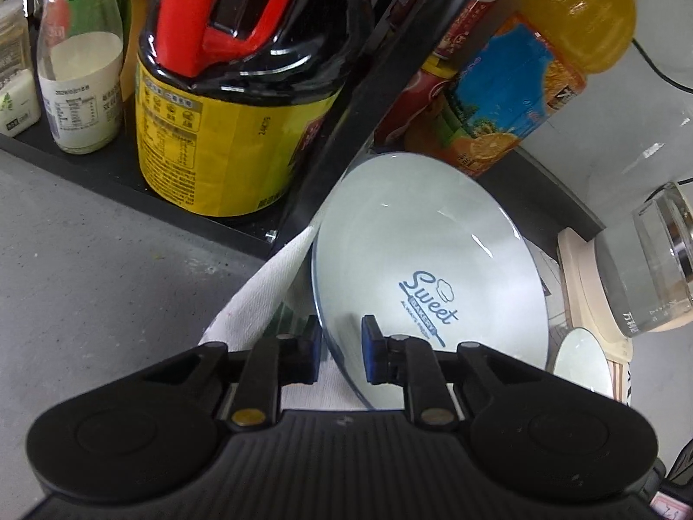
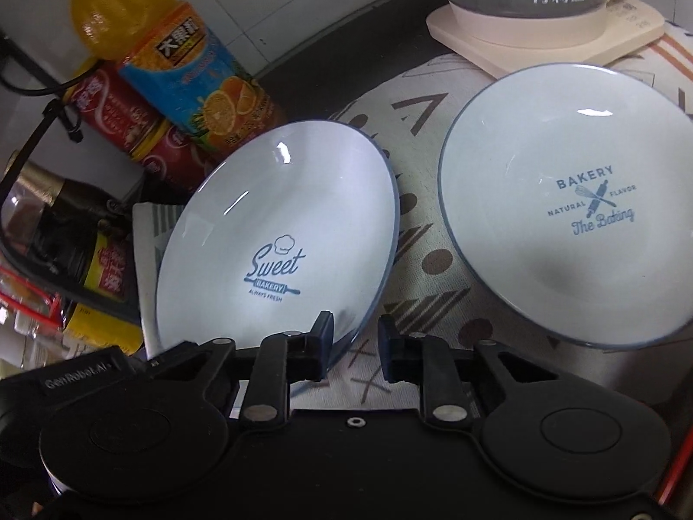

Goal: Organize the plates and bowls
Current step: 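Grasp the rim of the white 'Sweet' plate with the right gripper, then lift the 'Sweet' plate and lower it onto the flower-pattern plate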

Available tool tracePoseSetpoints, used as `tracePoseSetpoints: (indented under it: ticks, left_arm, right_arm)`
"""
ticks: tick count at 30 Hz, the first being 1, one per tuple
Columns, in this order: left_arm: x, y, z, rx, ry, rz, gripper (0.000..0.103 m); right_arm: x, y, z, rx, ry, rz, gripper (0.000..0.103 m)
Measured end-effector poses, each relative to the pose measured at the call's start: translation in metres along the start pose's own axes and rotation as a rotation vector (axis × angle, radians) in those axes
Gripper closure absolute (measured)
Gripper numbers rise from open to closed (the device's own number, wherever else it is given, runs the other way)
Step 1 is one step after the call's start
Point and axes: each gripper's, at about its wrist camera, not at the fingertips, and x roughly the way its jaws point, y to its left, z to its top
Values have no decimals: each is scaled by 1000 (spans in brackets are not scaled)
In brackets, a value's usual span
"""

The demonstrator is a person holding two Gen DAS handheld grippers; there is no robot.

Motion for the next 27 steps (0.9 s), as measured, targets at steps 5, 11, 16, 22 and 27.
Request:
tracePoseSetpoints:
  ticks: [5,11,16,22,27]
  left_arm:
    - [11,1,0,-17,7,2,89]
    - [10,0,-3,-11,-6,-3,91]
    - [-8,-4,-5,-3,-27,-22,93]
    - [-29,-4,-12,3,-40,-28,92]
    - [-51,-6,-21,19,-66,-28,93]
  right_arm:
    - [10,0,5,2,-5,-4,85]
    - [15,-1,10,-5,-26,2,87]
    - [3,-4,14,24,-41,30,92]
    - [-17,0,10,-13,-46,42,90]
    - [-36,2,4,-28,-58,52,90]
